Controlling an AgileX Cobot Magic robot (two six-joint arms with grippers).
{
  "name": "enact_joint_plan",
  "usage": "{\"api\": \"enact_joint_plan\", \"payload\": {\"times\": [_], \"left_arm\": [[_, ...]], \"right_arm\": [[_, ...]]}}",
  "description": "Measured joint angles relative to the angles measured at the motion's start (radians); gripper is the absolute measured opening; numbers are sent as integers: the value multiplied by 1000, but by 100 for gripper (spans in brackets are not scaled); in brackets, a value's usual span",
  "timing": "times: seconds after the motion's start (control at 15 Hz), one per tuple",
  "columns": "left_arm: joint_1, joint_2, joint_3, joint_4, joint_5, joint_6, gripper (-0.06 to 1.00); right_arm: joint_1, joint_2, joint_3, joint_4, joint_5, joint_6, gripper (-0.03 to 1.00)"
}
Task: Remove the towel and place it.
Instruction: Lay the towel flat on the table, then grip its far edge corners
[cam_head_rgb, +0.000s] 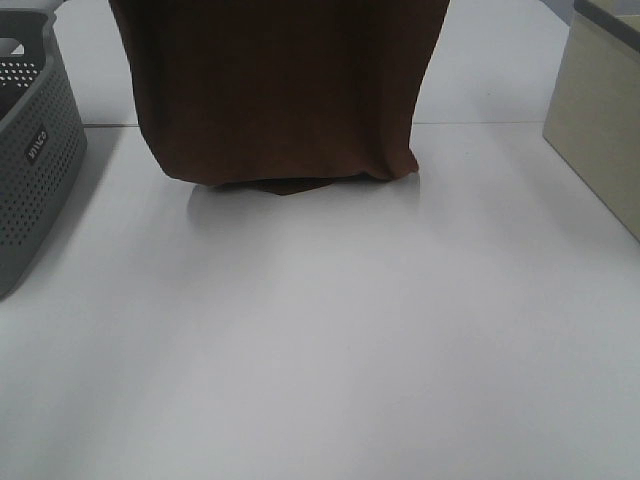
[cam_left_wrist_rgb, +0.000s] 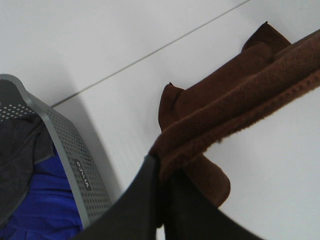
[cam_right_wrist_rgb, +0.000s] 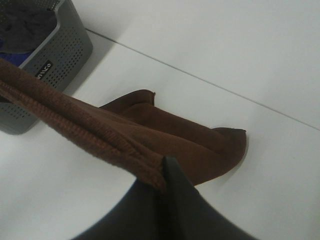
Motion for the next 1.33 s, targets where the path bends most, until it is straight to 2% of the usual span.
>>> {"api": "enact_joint_plan", "payload": {"times": [0.2,0.47,0.6,0.93,1.07,1.33], "left_arm": [[-5,-120,113,-33,-2,-28,0],[-8,-214,177,-62,-5,-50,0],[-7,-264,247,-68,-2,-58,0],[-7,-444,390,-124,-18,-82,0],[-7,-486,446,-168,-18,-60,0],[-4,-534,546,-268,0,74,0]], "right_arm": [[4,-107,140,6,1,0,1],[4,-207,232,7,-1,8,1],[4,-264,289,-14,-1,20,1],[4,-419,398,9,2,37,1],[4,-466,461,7,2,54,1],[2,-572,618,2,2,78,1]]}}
